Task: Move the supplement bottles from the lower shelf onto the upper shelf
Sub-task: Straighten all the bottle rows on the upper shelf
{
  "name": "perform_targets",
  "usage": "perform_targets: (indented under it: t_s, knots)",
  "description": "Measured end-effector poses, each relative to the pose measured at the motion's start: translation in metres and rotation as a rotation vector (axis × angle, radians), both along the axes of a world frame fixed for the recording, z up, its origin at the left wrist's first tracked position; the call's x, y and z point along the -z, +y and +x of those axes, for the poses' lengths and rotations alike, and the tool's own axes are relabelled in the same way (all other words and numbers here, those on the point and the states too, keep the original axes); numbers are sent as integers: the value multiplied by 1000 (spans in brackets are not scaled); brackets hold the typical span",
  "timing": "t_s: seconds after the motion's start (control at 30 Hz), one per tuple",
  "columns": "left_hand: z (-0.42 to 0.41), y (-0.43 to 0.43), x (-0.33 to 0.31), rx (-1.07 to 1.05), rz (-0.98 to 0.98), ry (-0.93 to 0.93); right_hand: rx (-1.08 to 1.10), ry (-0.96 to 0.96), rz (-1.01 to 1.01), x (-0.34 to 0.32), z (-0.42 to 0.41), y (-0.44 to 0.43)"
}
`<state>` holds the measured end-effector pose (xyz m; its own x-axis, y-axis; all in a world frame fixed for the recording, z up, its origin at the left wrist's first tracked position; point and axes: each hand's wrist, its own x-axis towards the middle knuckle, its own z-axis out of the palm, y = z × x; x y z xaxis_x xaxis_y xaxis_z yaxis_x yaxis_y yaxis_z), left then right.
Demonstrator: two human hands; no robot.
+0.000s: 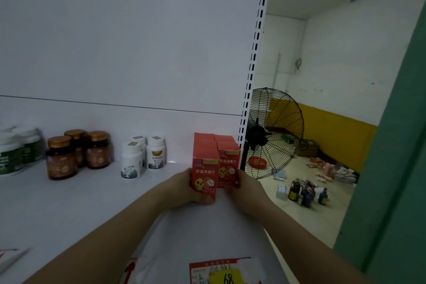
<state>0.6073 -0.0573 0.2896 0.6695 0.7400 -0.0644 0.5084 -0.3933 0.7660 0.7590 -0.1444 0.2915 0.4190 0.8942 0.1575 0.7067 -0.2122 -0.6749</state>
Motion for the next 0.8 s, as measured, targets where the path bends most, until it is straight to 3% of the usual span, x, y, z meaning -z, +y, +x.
perform_targets:
  t_s: [0.8]
  knots:
    - [8, 17, 15, -79, 8, 27, 109, -103, -17, 15, 6, 23]
